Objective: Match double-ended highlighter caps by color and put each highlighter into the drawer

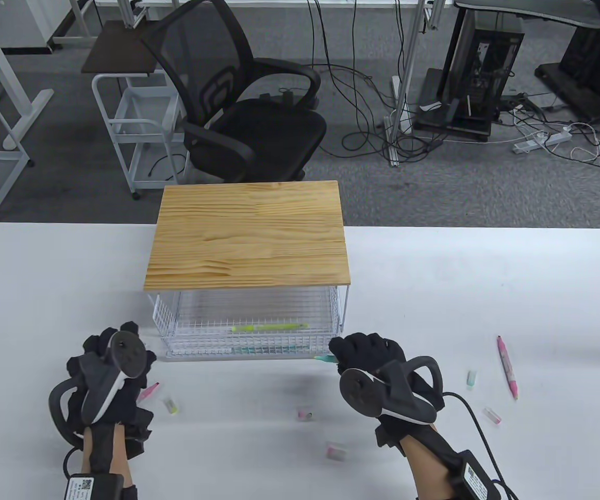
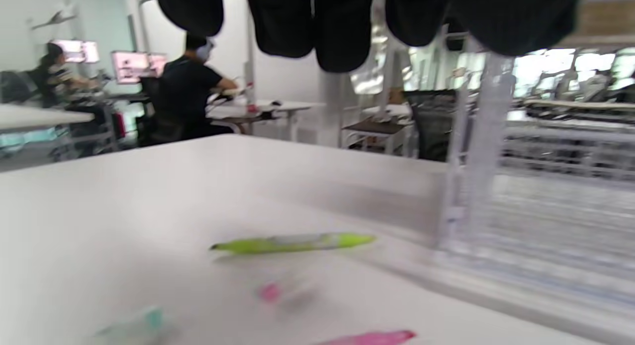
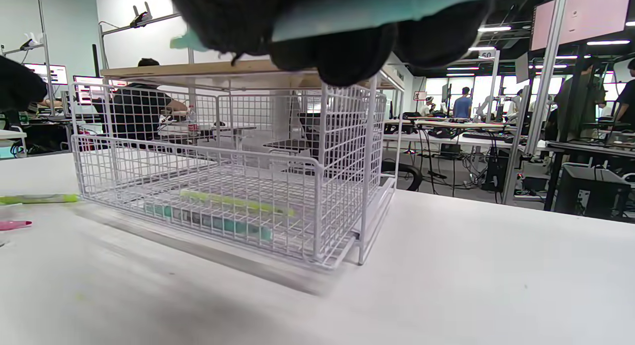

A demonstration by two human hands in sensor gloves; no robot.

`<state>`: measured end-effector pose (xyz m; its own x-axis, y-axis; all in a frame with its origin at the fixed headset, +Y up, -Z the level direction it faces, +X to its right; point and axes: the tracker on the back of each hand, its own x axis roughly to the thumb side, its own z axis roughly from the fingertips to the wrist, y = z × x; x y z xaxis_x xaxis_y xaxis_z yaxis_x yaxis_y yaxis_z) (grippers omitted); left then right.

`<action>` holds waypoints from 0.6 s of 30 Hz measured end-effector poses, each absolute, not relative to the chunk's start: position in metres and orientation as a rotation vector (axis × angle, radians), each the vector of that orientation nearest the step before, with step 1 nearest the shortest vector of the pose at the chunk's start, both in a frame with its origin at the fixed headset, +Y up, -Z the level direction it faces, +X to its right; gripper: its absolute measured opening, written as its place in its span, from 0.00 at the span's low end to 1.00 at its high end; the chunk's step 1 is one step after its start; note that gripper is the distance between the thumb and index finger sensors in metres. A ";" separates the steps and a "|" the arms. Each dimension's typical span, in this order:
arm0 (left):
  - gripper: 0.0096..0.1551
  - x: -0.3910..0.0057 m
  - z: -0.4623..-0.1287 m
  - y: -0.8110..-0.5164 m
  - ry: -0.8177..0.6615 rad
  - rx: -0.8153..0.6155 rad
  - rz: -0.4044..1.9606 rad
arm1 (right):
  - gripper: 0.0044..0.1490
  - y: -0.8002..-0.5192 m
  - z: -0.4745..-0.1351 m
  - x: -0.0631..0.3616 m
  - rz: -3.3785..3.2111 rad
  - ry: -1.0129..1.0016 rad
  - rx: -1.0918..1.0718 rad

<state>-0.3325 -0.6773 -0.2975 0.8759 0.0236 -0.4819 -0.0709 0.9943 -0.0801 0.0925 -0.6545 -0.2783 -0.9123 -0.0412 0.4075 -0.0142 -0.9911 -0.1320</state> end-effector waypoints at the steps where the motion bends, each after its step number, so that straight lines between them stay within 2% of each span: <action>1: 0.41 -0.341 -0.297 -0.681 0.531 -0.111 0.063 | 0.32 -0.655 -0.279 0.093 -3.050 0.203 -0.657; 4: 0.42 -0.374 -0.292 -0.700 0.650 -0.196 0.121 | 0.32 -0.659 -0.281 0.094 -3.037 0.186 -0.662; 9: 0.42 -0.404 -0.287 -0.729 0.769 -0.348 0.128 | 0.32 -0.662 -0.283 0.095 -3.030 0.172 -0.675; 18: 0.41 -0.420 -0.282 -0.757 0.820 -0.506 0.133 | 0.32 -0.662 -0.284 0.095 -3.021 0.155 -0.678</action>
